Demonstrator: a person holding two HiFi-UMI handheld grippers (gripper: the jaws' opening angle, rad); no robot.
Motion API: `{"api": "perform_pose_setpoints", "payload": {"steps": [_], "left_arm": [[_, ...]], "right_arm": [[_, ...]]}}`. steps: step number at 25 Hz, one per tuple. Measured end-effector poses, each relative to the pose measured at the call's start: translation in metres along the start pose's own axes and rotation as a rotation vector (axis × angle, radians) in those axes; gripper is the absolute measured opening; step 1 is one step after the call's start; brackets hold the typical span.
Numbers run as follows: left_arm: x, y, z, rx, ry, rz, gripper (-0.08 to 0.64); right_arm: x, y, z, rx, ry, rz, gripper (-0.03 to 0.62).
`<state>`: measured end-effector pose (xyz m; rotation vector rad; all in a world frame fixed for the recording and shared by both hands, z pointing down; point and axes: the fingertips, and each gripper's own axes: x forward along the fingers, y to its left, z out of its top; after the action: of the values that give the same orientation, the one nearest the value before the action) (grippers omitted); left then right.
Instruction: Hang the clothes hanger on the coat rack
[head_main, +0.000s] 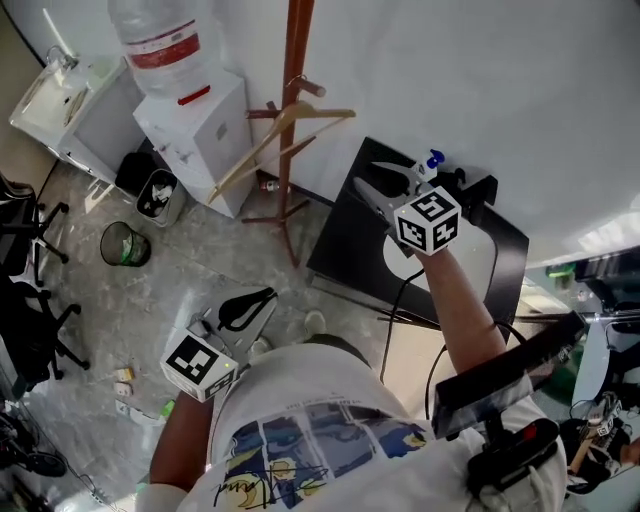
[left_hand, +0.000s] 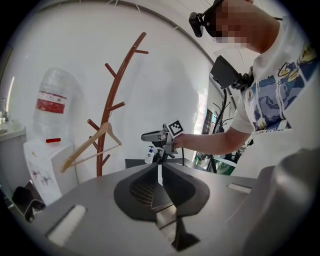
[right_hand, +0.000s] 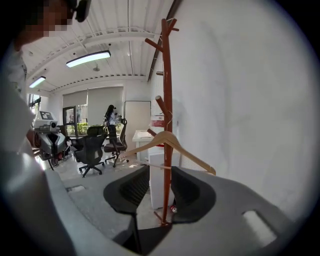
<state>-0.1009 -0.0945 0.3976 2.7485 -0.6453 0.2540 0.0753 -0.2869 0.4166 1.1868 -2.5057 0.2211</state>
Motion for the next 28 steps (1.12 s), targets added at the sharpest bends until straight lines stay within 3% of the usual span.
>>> {"api": "perform_pose_setpoints", "payload": {"steps": [12, 28], "left_arm": [[-0.037, -0.017, -0.015, 0.024, 0.011, -0.119, 0.029], [-0.086, -0.032, -0.039, 0.041, 0.019, -0.192, 0.028]], "right_arm": [[-0.053, 0.113, -0.028, 0.048, 0.008, -0.076, 0.097], [-0.091, 0.255, -0.048, 0.054, 0.006, -0.094, 0.003]]}}
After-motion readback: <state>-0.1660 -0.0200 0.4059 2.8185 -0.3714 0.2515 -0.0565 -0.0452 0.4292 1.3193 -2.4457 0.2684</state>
